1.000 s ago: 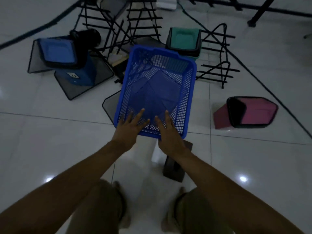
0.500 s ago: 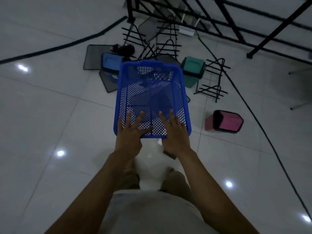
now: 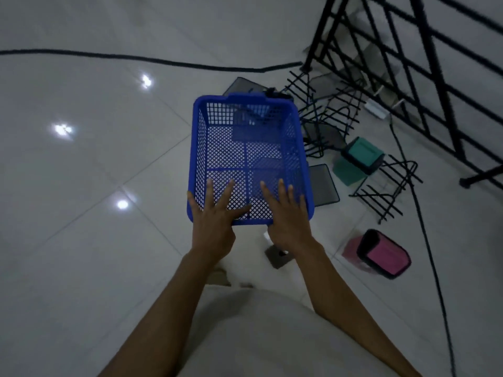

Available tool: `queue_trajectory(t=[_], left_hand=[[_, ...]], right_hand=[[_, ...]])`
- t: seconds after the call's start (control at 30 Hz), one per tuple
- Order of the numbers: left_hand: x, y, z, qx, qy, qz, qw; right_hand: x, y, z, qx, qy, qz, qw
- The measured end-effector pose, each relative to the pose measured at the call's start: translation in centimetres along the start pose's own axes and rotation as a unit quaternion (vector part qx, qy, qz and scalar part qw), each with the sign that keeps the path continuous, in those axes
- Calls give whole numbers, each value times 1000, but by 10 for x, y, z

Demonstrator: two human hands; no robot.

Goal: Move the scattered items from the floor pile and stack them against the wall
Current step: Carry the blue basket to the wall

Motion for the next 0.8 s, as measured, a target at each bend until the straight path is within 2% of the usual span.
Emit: queue_trajectory(t=[0.17,0.3,0.57,0.8], left_hand=[[11,-1,-87,0,128,-5,992],[33,-2,-150,19,239,-22,971],[74,10,-284,-1,457,-45,888],[73,-3,-434,-28,561,-60,825]], right_hand=[[33,-31,-50,52,72,-76,993],[78,-53,-68,106,138,-112,978],[179,-113,-123,156,314,-153,924],[238,-178,-230,208,417,-192,864]])
Point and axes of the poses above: each hand's wrist, its own z-axis towards the middle knuckle, its own y-axis out of the back of the hand, x = y × z, the point moved 6 cm from there along z, towards the middle knuckle, and after that the axes turned 11 degrees about z, right-handed, at the moved point
